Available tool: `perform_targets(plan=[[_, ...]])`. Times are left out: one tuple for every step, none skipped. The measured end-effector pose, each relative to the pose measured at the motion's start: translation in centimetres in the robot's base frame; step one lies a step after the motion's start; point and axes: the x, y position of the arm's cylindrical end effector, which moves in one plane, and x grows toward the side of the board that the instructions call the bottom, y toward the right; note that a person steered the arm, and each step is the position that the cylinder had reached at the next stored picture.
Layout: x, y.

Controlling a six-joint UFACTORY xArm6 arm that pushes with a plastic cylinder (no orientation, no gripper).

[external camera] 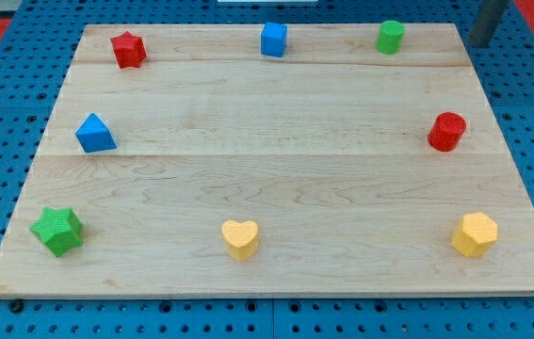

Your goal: Move the green circle into the green star

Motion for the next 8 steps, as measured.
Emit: perform_targets(plan=[[0.0,-0.1],[0.1,-0.1],[-0.7,-2.0],[-4.0,-4.2],[-5.3,-5.0],[-3.9,-10.3],[-0.4,-13.2],[2.2,-15.8]])
